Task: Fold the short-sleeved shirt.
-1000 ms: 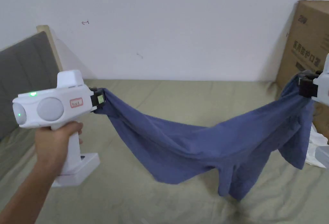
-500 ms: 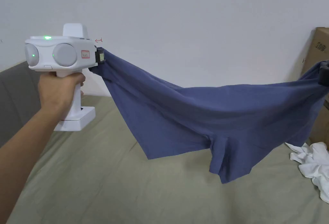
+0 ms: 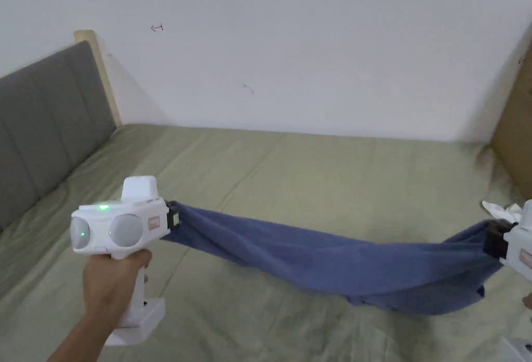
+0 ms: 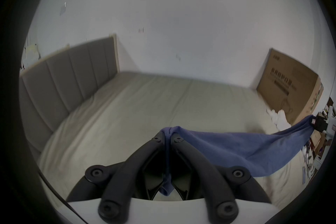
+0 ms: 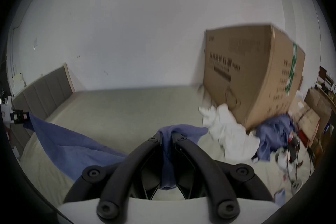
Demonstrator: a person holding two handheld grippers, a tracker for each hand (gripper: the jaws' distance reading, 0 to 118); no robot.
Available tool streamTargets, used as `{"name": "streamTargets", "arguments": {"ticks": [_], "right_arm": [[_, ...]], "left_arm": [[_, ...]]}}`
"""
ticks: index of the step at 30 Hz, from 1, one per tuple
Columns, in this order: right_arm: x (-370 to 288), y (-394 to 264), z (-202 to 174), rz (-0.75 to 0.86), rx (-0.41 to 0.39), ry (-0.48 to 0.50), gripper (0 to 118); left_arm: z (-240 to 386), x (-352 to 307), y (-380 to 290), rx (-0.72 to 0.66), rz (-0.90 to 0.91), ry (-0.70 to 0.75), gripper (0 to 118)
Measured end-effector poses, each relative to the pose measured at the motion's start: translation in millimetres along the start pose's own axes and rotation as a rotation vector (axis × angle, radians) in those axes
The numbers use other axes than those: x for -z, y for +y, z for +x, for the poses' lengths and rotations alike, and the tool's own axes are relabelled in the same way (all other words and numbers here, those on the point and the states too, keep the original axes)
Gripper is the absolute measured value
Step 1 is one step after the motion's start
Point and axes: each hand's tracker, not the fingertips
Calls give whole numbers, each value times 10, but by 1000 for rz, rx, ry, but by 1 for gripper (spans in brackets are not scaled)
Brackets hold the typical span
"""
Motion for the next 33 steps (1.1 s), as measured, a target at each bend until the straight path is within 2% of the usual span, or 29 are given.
{"name": "streamTargets", "arguments": {"ticks": [4,9,13,17,23,26,29,33], "right_arm": [[-9,-631,26,-109,32,0,6],[-282,-1322,130,-194,71,9,6],[-677,-1631,156,-203,139,20,6],[-1059,-1843,274,-187,171,31,6],[-1673,-2143,332,-201,167,46,6],[-1832,-2324,353,-259,167,42,6],[-1778,-2530,338,-340,107,13,6],[-1564,-2681,241,-466,106,-30,6]], "left_arm": [[-274,140,-708,-17,-116,2,3],[-508,-168,-1453,-45,-192,11,3],[-641,-567,-1740,-108,-190,13,3],[-773,-969,-1918,-157,-163,33,3],[-917,-1457,-2275,-156,-181,70,3],[-999,-1567,-2465,-195,-216,82,3],[-995,-1524,-2633,-185,-260,106,3],[-889,-1330,-2780,-169,-359,148,3]]}}
